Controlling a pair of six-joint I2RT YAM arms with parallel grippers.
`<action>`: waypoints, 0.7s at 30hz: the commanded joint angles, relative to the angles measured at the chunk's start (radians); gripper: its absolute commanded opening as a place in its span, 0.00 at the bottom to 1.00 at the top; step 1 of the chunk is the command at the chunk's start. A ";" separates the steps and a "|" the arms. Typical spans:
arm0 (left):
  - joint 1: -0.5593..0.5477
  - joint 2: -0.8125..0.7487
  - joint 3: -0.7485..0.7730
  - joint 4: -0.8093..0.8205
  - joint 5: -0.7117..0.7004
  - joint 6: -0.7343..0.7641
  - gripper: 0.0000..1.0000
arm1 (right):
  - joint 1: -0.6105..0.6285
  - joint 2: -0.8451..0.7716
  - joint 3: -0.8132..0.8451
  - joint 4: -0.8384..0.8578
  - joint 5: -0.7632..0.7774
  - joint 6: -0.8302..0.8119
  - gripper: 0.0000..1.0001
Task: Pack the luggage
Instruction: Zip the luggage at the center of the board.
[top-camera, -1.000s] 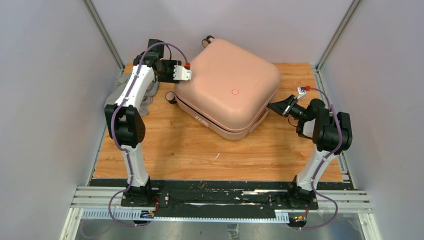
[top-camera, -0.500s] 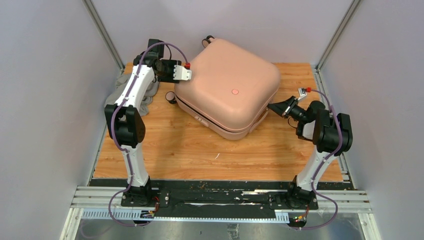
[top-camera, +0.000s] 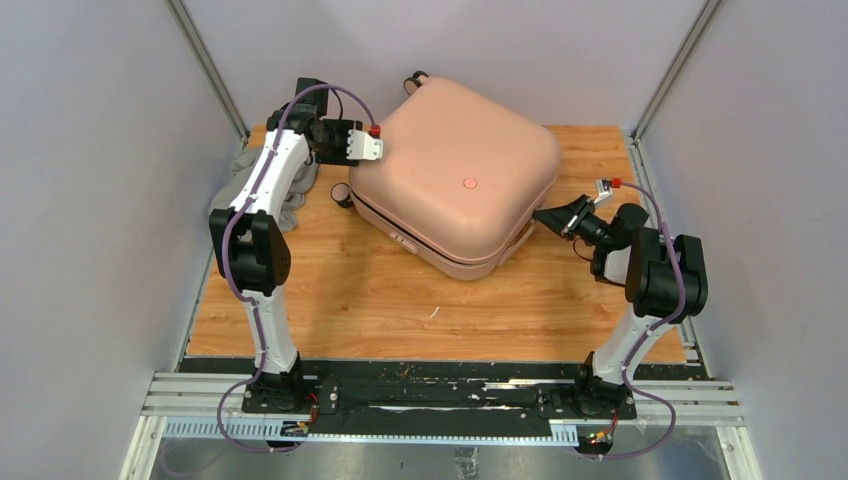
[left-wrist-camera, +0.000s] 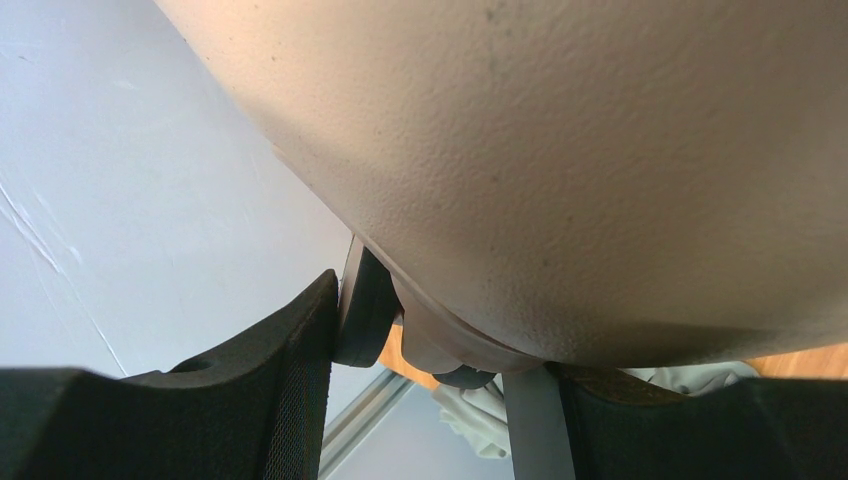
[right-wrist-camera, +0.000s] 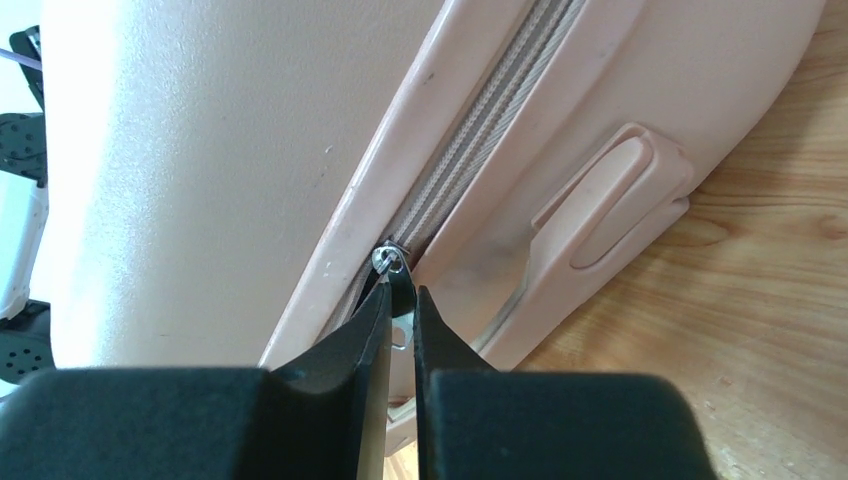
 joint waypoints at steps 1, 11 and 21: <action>-0.017 -0.071 0.018 0.083 0.048 -0.112 0.00 | 0.050 -0.068 -0.026 -0.129 -0.054 -0.083 0.00; -0.019 -0.085 -0.006 0.084 0.063 -0.127 0.00 | 0.126 -0.241 -0.078 -0.464 -0.028 -0.275 0.00; -0.020 -0.097 -0.024 0.083 0.062 -0.137 0.00 | 0.169 -0.447 -0.066 -0.846 0.100 -0.449 0.00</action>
